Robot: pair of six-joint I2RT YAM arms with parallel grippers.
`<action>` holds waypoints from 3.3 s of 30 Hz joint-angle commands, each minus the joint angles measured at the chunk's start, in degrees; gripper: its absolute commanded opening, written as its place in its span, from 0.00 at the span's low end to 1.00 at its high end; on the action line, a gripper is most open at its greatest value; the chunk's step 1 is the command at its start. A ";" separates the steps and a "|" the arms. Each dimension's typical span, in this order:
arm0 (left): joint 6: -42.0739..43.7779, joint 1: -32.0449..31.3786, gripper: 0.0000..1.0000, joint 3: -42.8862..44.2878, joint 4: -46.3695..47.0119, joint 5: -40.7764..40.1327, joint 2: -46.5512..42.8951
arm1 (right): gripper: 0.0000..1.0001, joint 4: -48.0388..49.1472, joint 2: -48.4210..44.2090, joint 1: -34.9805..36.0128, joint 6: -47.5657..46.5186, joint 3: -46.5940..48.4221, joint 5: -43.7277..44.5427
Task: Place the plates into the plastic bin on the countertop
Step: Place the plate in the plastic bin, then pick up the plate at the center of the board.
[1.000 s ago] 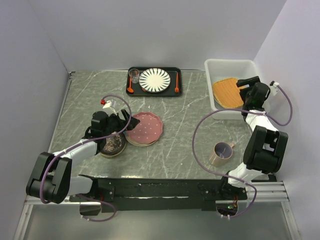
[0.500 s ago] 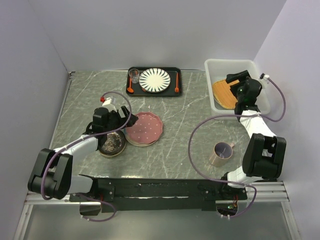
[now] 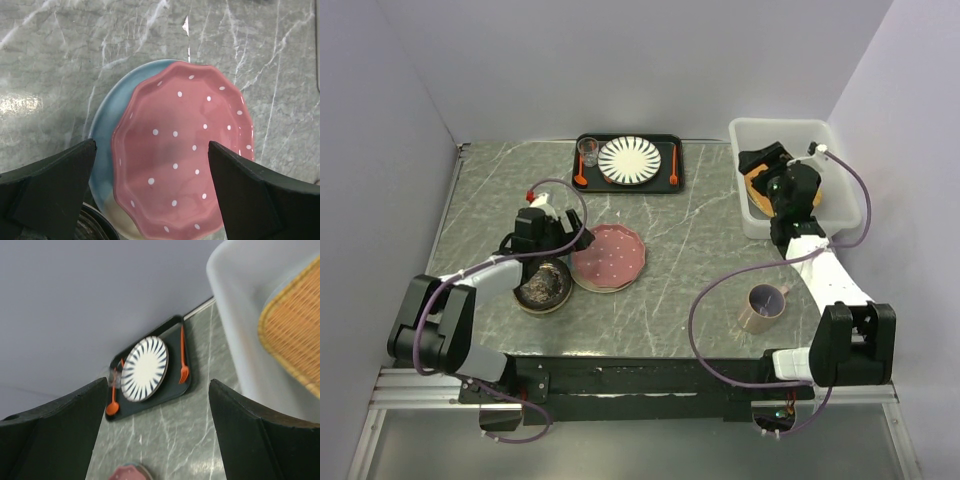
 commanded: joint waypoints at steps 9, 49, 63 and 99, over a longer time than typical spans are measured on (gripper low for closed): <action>1.31 -0.22 0.99 3.59 0.24 1.78 3.94 | 0.88 -1.52 -1.04 9.11 -0.96 -2.61 -4.65; -0.80 -0.31 0.01 5.61 4.46 9.95 16.07 | 0.88 5.51 8.62 16.58 0.80 -14.04 -19.41; -5.28 0.65 0.01 1.57 10.43 13.11 10.37 | 0.89 9.73 13.28 17.64 1.33 -15.18 -24.52; -10.46 4.43 0.01 -3.97 19.40 23.22 2.98 | 0.83 17.99 21.72 24.67 6.07 -14.04 -33.22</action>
